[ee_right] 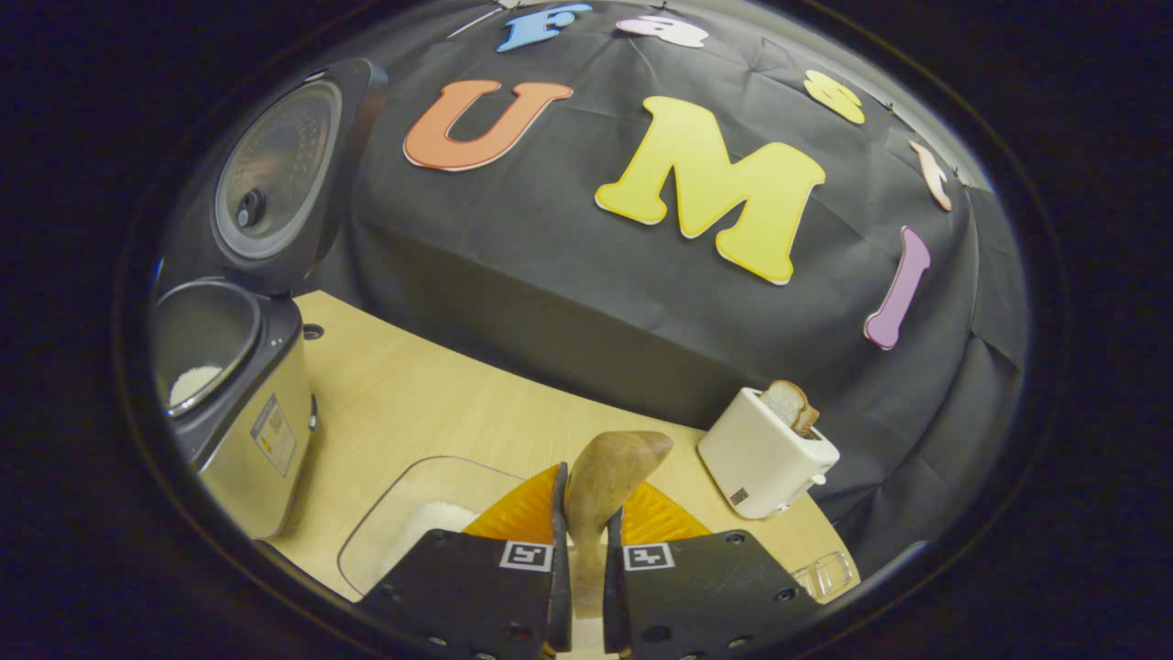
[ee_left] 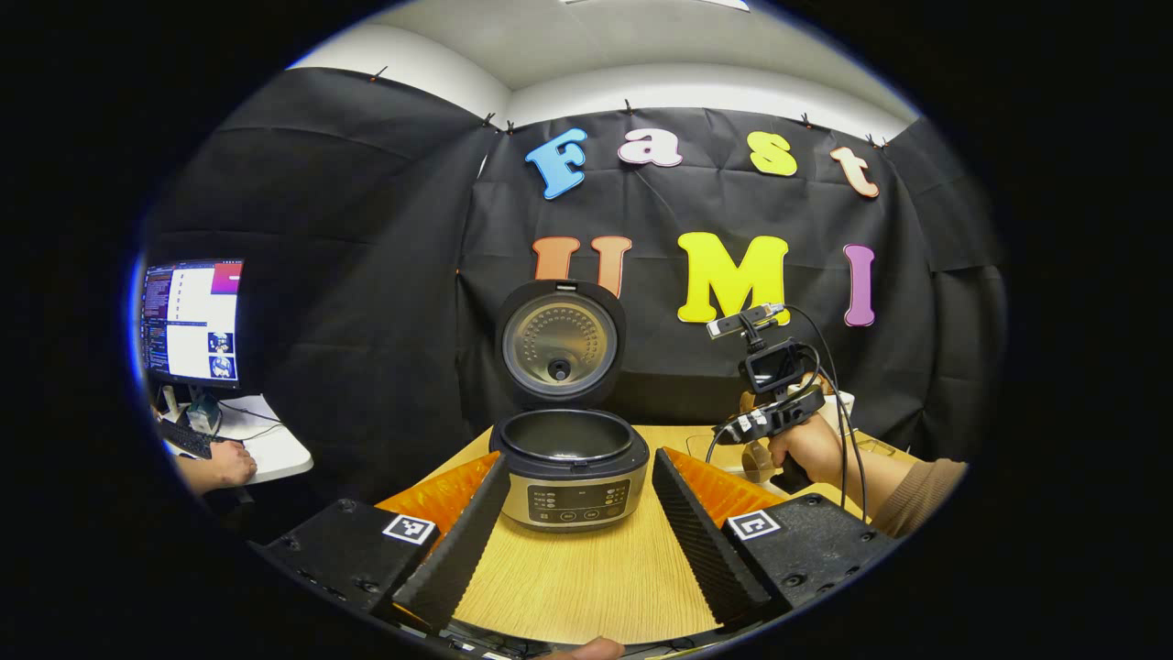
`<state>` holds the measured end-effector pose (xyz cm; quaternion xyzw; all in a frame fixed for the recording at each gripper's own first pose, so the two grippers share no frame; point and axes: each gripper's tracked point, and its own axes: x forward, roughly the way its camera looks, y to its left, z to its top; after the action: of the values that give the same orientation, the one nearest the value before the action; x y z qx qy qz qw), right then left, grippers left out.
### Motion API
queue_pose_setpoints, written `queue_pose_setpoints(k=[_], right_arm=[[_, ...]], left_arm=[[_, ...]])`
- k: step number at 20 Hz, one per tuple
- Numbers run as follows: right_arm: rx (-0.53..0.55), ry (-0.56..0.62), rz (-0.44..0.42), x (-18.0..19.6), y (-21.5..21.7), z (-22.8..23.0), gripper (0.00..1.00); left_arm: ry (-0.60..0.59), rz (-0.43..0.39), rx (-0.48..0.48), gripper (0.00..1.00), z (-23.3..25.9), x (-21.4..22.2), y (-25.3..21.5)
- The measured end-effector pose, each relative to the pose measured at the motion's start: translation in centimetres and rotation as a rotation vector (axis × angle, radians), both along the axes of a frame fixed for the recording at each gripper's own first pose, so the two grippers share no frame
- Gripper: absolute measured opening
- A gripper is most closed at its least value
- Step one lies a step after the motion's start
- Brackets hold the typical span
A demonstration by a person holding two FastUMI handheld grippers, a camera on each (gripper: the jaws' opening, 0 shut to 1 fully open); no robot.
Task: Close the left gripper, press the button to open the rice cooker; take a wooden spoon from the chopstick holder with the right hand, scoop a spoonful of rice and pour it into the rice cooker, then put the wooden spoon back into the chopstick holder.
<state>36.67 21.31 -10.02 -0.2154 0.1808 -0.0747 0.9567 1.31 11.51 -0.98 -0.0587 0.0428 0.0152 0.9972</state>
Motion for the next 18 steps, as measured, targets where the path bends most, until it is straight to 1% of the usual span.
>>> queue_pose_setpoints(k=[6, 8, 10, 14, 16, 18], right_arm=[[0.007, 0.009, -0.052, 0.9, -0.1, -1.3, 0.13], [0.033, 0.011, -0.062, 1.0, 0.6, -1.6, 0.14], [0.11, 0.036, -0.05, 1.1, 2.0, -2.3, 0.14], [0.245, 0.043, -0.041, 0.6, 4.6, -2.0, 0.13], [0.329, 0.066, -0.059, -0.2, 5.3, -2.2, 0.13], [0.388, 0.085, -0.087, -0.8, 5.3, -2.1, 0.13]], left_arm=[[0.004, -0.016, 0.002, 1.0, -0.2, 0.0, -0.3], [0.002, -0.022, -0.003, 1.0, -0.1, 0.0, -0.4], [0.003, -0.025, -0.013, 1.0, -0.2, 0.0, -0.2], [0.005, -0.013, -0.034, 1.0, -0.3, 0.1, 0.5], [0.01, -0.014, -0.046, 0.99, -0.5, 0.2, 0.5], [0.015, -0.022, -0.048, 0.96, -0.6, 0.3, 0.3]])
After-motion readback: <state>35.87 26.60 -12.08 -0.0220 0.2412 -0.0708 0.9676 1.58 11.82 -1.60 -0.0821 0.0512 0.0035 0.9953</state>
